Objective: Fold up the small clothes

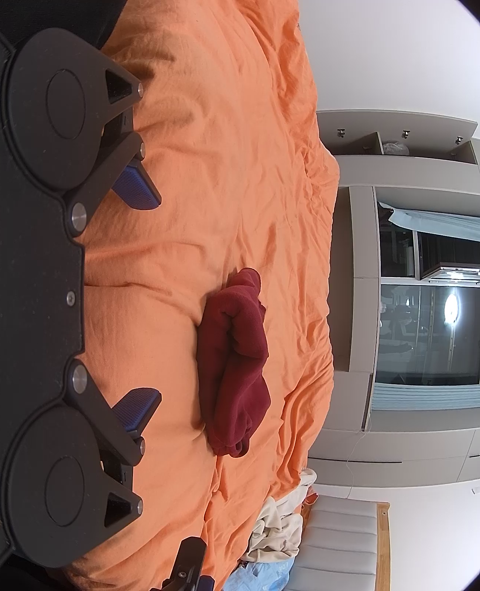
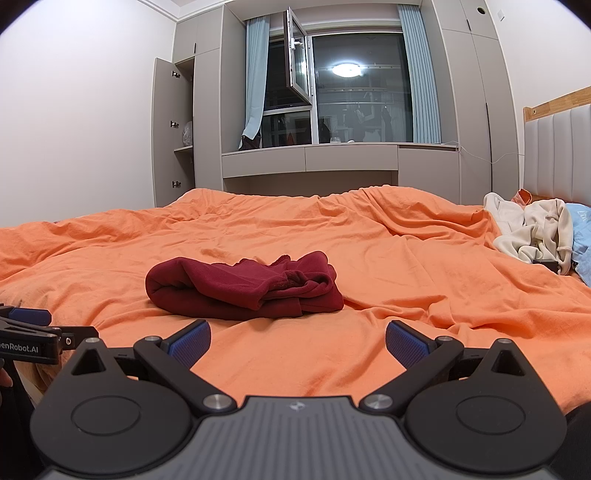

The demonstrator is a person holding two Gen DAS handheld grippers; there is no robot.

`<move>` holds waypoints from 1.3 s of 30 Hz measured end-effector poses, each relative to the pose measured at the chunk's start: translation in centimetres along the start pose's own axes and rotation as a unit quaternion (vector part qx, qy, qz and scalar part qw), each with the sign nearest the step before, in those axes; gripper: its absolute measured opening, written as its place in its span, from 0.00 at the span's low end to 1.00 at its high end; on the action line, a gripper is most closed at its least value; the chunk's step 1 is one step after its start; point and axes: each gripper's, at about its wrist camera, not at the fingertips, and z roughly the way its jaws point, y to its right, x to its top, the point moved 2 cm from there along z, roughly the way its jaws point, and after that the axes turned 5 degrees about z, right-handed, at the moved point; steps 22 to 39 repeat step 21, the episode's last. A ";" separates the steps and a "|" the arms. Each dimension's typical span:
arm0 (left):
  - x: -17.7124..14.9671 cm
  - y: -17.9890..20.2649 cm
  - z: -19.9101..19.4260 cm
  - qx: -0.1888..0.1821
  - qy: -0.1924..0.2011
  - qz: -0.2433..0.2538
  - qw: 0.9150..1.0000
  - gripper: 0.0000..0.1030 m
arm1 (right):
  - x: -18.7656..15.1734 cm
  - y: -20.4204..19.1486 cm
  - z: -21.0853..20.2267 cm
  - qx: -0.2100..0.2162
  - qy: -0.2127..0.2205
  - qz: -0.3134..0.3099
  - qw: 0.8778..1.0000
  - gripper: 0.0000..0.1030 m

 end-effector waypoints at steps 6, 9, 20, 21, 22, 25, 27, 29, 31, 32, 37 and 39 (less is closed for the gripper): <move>0.1 -0.1 0.1 0.021 -0.002 0.006 1.000 0.99 | 0.0 0.0 0.0 0.000 0.000 0.000 1.000 1.00; 0.1 0.3 -0.1 0.043 0.005 0.025 0.999 0.99 | 0.0 0.0 0.0 0.000 0.000 0.000 1.000 1.00; 0.1 -0.6 -0.1 0.049 -0.006 -0.002 0.999 0.99 | -0.1 -0.1 0.0 0.000 0.000 0.001 1.000 1.00; 0.1 -0.6 -0.1 0.050 -0.006 -0.002 0.999 0.99 | -0.1 -0.1 0.0 0.000 -0.001 0.001 1.000 1.00; 0.1 -0.6 -0.1 0.050 -0.006 -0.002 0.999 0.99 | -0.1 -0.1 0.0 0.000 -0.001 0.001 1.000 1.00; 0.1 -0.6 -0.1 0.050 -0.006 -0.002 0.999 0.99 | -0.1 -0.1 0.0 0.000 -0.001 0.001 1.000 1.00; 0.1 -0.6 -0.1 0.050 -0.006 -0.002 0.999 0.99 | -0.1 -0.1 0.0 0.000 -0.001 0.001 1.000 1.00; 0.1 -0.6 -0.1 0.050 -0.006 -0.002 0.999 0.99 | -0.1 -0.1 0.0 0.000 -0.001 0.001 1.000 1.00; 0.1 -0.6 -0.1 0.050 -0.006 -0.002 0.999 0.99 | -0.1 -0.1 0.0 0.000 -0.001 0.001 1.000 1.00; 0.1 -0.6 -0.1 0.050 -0.006 -0.002 0.999 0.99 | -0.1 -0.1 0.0 0.000 -0.001 0.001 1.000 1.00; 0.1 -0.6 -0.1 0.050 -0.006 -0.002 0.999 0.99 | -0.1 -0.1 0.0 0.000 -0.001 0.001 1.000 1.00; 0.1 -0.6 -0.1 0.050 -0.006 -0.002 0.999 0.99 | -0.1 -0.1 0.0 0.000 -0.001 0.001 1.000 1.00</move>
